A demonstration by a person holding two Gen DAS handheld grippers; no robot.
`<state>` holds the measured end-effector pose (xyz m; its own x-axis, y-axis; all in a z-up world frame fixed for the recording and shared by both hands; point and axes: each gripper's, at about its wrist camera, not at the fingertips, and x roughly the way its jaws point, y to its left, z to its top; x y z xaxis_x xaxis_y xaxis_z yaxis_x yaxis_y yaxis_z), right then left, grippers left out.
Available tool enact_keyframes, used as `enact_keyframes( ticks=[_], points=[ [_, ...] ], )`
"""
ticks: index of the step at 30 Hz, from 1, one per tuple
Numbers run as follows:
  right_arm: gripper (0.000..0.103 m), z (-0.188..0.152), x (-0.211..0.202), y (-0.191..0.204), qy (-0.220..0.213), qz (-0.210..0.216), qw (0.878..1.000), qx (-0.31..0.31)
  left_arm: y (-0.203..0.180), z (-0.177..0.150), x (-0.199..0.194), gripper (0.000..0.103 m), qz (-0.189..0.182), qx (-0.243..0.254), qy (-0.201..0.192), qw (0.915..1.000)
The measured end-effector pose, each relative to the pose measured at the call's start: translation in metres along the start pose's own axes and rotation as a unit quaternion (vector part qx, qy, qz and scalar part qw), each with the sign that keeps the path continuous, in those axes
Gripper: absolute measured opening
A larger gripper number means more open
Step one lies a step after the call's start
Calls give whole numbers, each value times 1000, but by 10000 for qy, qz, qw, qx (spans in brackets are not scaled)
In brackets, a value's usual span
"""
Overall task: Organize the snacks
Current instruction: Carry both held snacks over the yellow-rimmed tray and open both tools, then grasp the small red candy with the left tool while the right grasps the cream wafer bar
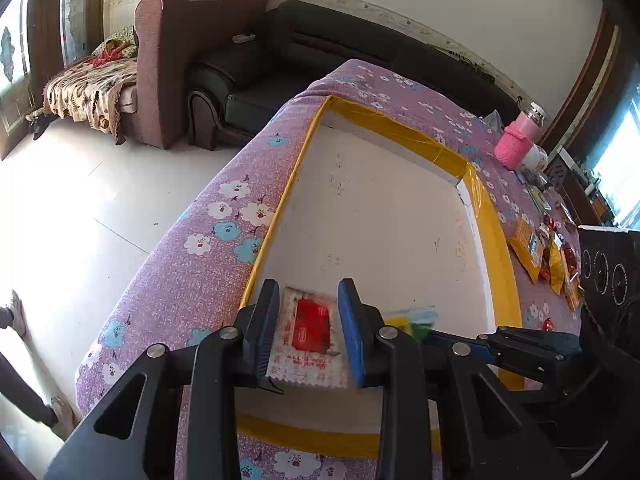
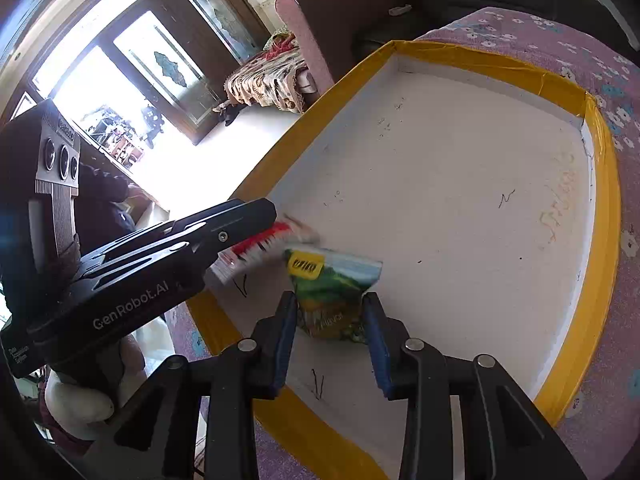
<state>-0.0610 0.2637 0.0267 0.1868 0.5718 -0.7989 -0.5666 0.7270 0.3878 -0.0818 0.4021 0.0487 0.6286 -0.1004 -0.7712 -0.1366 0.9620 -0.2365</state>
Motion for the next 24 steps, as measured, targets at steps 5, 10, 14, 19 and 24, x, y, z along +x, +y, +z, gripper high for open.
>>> enact_keyframes(
  ticks=[5,10,14,19,24],
  points=[
    [45,4,-23,-3,-209,18,9998,26,11,-1,-15,38,-209,-402,-42,9990],
    [53,-5,-73,-10,-843,154,9963,-22,15,-6,-47,59,-158,-870,-296,9956],
    [54,-17,-111,-32,-1238,133,9921,124,2,-14,-70,60,-362,-1043,-546,9924],
    [54,-41,-156,-89,-1647,-65,9846,588,-47,-15,-75,60,-680,-777,-485,9935],
    [55,-78,-210,-183,-2038,-436,9666,1494,-119,-20,-68,60,-1042,-70,-288,9941]
  ],
)
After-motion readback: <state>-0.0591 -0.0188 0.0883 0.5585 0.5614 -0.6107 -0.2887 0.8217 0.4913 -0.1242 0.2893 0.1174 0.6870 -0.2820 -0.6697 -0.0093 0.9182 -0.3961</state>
